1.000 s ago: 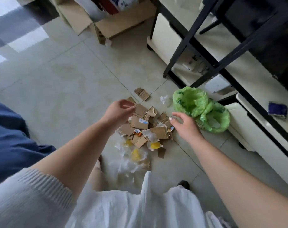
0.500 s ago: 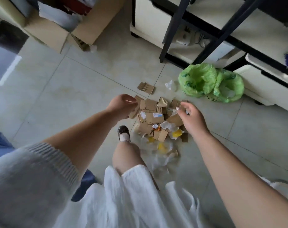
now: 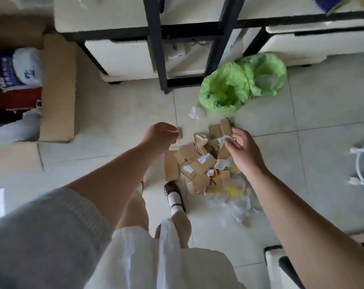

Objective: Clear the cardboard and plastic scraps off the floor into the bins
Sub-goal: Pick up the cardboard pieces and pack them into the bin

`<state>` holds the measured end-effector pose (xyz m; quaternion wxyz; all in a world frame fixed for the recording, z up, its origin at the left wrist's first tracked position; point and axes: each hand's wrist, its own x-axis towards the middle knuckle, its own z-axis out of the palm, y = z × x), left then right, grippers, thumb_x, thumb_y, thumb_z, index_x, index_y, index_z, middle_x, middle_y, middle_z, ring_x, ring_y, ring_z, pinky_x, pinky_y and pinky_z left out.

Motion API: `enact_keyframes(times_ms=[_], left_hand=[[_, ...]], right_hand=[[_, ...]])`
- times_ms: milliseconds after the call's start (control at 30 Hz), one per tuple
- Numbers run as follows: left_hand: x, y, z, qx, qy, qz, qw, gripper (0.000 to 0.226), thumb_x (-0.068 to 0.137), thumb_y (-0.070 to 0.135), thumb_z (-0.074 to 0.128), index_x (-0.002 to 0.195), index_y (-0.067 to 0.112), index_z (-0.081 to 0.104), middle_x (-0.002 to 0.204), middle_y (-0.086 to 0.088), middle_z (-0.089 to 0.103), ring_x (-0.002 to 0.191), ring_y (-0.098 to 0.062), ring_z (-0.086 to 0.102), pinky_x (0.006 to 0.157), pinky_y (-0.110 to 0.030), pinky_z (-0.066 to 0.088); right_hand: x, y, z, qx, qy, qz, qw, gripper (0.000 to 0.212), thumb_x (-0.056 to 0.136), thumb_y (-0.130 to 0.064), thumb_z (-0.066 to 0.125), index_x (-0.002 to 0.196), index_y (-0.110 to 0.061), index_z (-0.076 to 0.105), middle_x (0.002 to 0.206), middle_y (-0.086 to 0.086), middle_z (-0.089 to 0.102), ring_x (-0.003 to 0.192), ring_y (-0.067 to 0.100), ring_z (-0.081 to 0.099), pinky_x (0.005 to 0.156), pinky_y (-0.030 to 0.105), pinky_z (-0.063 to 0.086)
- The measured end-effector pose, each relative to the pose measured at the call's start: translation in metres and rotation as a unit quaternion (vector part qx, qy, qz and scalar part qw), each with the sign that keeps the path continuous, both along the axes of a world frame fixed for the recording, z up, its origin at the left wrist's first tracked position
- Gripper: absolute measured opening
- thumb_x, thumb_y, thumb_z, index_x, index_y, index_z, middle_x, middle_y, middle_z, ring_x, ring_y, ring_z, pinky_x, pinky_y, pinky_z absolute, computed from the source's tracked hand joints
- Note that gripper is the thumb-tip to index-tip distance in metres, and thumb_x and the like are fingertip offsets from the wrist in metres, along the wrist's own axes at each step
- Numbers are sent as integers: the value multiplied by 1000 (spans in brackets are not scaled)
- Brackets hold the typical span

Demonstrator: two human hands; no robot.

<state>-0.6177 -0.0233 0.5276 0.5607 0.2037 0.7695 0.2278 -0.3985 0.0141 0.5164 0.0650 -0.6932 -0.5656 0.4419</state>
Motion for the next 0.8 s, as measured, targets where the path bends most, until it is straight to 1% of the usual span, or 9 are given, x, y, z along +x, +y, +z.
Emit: enact_keyframes(times_ms=[67, 133, 200, 267, 400, 500, 600, 667, 800], left_hand=[[-5, 26, -22, 13, 8, -42, 999, 16, 83, 10, 56, 89, 22, 65, 79, -1, 67, 81, -20, 62, 78, -37, 54], [-10, 49, -54, 23, 19, -90, 996, 19, 84, 12, 55, 99, 19, 66, 75, 3, 66, 76, -19, 62, 72, -34, 56], [-15, 67, -95, 20, 34, -147, 988, 20, 85, 15, 54, 102, 21, 64, 72, 8, 63, 65, -14, 59, 55, -18, 50], [-21, 79, -137, 11, 50, -197, 979, 22, 85, 15, 54, 104, 22, 63, 75, 10, 62, 61, -7, 54, 45, -13, 44], [-16, 106, -231, 26, 75, -303, 950, 25, 87, 18, 56, 112, 20, 60, 101, 4, 65, 83, -16, 59, 64, -25, 48], [0, 126, -308, 64, 115, -368, 921, 29, 86, 19, 58, 115, 19, 60, 114, 0, 63, 101, -21, 60, 86, -32, 51], [12, 146, -382, 88, 150, -409, 896, 32, 86, 19, 57, 117, 20, 59, 119, 0, 63, 107, -20, 59, 89, -28, 47], [18, 160, -433, 99, 172, -461, 865, 33, 86, 20, 58, 119, 21, 57, 124, -2, 60, 113, -19, 57, 92, -27, 44], [31, 198, -521, 152, 257, -550, 780, 42, 85, 25, 60, 126, 23, 53, 134, -9, 49, 122, -27, 48, 103, -38, 40]], right_hand=[[-9, 6, -19, 3, 2, -33, 999, 50, 88, -31, 60, 134, -19, 44, 140, 5, 50, 129, 19, 47, 105, 32, 38], [-16, 10, -48, -8, -1, -52, 999, 51, 88, -29, 60, 135, -18, 43, 143, 5, 48, 132, 18, 44, 107, 33, 36], [-21, 14, -86, -14, -1, -78, 997, 53, 88, -29, 61, 136, -18, 41, 143, 7, 47, 133, 19, 43, 107, 35, 37], [-25, 13, -127, -10, -22, -97, 995, 57, 87, -29, 62, 138, -17, 39, 143, 9, 46, 131, 22, 45, 106, 36, 38], [-25, 15, -217, -8, -46, -109, 993, 62, 87, -29, 61, 141, -15, 35, 143, 9, 45, 132, 23, 43, 104, 34, 39], [-18, 18, -294, -19, -40, -104, 994, 64, 85, -29, 62, 142, -13, 35, 144, 11, 44, 133, 24, 41, 106, 36, 37], [-9, 12, -365, -19, -47, -88, 995, 67, 86, -28, 63, 143, -11, 33, 147, 13, 39, 136, 25, 36, 110, 36, 32], [-3, 10, -407, -8, -52, -95, 994, 66, 85, -29, 63, 142, -14, 33, 144, 9, 42, 133, 23, 38, 105, 32, 31], [8, 25, -476, 21, -59, -96, 993, 59, 84, -38, 58, 137, -22, 39, 132, 5, 52, 119, 22, 50, 96, 37, 44]])
